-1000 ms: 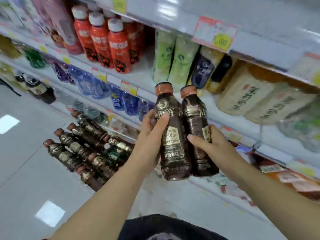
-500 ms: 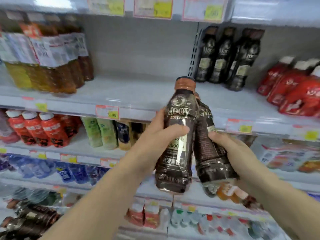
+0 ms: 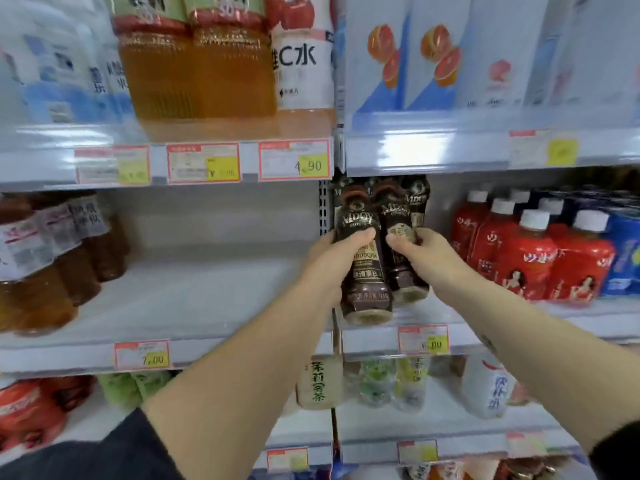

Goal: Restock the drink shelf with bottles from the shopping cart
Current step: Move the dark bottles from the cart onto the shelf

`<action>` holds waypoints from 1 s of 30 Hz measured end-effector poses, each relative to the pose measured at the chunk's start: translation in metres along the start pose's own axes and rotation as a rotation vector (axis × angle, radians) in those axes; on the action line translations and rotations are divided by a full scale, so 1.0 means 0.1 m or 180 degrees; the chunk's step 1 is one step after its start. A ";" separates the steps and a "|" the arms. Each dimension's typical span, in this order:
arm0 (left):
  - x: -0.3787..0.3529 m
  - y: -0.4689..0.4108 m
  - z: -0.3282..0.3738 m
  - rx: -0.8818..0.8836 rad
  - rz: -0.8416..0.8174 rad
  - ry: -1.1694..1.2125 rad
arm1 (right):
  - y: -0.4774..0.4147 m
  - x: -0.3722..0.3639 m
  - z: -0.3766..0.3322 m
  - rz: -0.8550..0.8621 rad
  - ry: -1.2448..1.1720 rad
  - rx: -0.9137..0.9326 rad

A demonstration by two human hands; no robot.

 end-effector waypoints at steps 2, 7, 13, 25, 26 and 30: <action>0.00 -0.18 -0.06 0.0100 0.0092 0.0109 | -0.14 -0.05 -0.06 0.0157 0.0118 0.0222; 0.05 -0.50 -0.04 -0.0682 0.0556 -0.0174 | -0.43 -0.19 0.00 0.0552 0.0159 0.0508; 0.09 -0.70 0.00 -0.1702 0.0552 -0.0977 | -0.65 -0.25 0.10 0.0593 -0.0022 0.0741; 0.11 -0.92 -0.21 -0.1978 -0.0173 -0.1758 | -0.72 -0.13 0.21 0.0756 0.1049 0.0677; 0.16 -0.92 -0.29 -0.1807 -0.0233 -0.1874 | -0.71 -0.13 0.22 0.0825 0.1150 0.0652; 0.32 -0.98 -0.52 -0.1126 -0.0251 -0.2407 | -0.77 -0.11 0.20 0.1056 0.1469 0.0470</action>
Point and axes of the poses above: each hand's wrist, its own y-axis away from the middle knuckle, its own x-axis out of the back of the hand, z = x × y, the point moved 5 cm from there along -y, towards the middle knuckle, and after that the axes turned 14 degrees about -x, right-handed, at the moved point
